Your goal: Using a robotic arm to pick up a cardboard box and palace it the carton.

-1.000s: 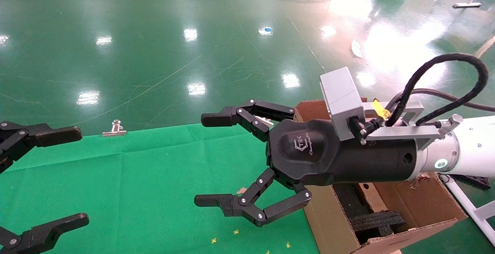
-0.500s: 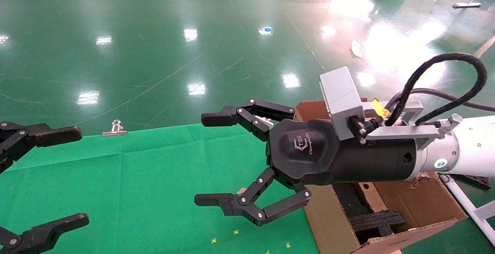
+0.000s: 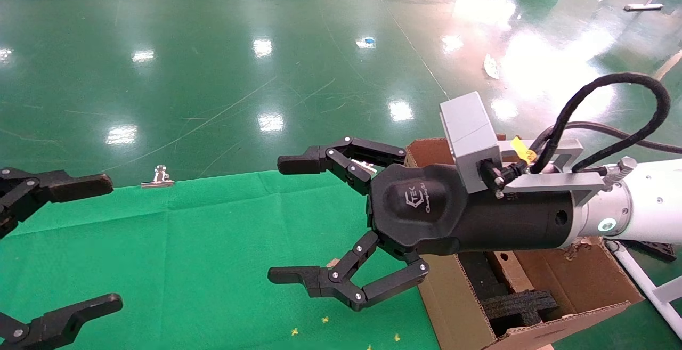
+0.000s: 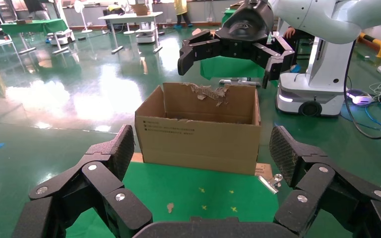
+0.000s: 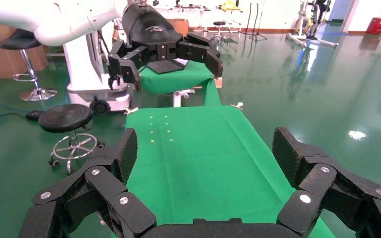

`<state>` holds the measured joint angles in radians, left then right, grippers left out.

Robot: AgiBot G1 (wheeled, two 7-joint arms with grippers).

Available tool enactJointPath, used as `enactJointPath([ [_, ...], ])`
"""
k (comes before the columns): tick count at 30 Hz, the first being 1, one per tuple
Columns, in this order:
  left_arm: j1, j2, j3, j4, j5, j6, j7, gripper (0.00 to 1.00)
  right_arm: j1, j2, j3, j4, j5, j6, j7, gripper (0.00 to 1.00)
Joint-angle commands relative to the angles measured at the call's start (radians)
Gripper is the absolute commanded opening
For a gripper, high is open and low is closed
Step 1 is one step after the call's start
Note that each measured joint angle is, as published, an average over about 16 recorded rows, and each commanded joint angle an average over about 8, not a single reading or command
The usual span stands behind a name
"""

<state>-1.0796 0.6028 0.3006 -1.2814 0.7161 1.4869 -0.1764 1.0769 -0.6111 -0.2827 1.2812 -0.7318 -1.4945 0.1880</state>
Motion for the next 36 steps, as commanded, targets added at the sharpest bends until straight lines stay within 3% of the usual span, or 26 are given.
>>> enactJointPath([
  [1, 0.0, 0.0, 0.0, 0.0, 0.0, 0.0, 0.0, 1.0, 0.0, 0.0, 0.0, 0.0, 0.0, 0.0, 0.0, 1.0],
  [36, 0.0, 0.0, 0.0, 0.0, 0.0, 0.0, 0.0, 1.0, 0.0, 0.0, 0.0, 0.0, 0.0, 0.0, 0.0, 1.0],
])
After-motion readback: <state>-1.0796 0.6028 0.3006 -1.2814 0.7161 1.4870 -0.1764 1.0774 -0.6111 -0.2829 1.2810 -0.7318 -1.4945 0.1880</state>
